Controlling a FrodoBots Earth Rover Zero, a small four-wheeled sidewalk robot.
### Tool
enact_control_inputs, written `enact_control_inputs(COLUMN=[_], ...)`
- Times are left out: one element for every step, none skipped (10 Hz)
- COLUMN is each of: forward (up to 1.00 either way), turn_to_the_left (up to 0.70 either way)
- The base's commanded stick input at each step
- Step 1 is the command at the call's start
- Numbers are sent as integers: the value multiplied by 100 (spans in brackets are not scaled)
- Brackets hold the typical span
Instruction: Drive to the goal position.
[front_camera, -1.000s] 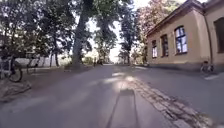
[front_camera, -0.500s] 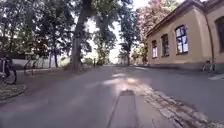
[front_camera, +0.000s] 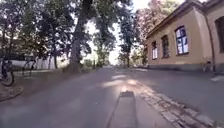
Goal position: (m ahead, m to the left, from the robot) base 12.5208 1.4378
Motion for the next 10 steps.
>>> enact_control_inputs(forward=[45,45,45,45,45,45,45,45,45,45], turn_to_the_left=[0,0,0,0,0,0,0,0,0,0])
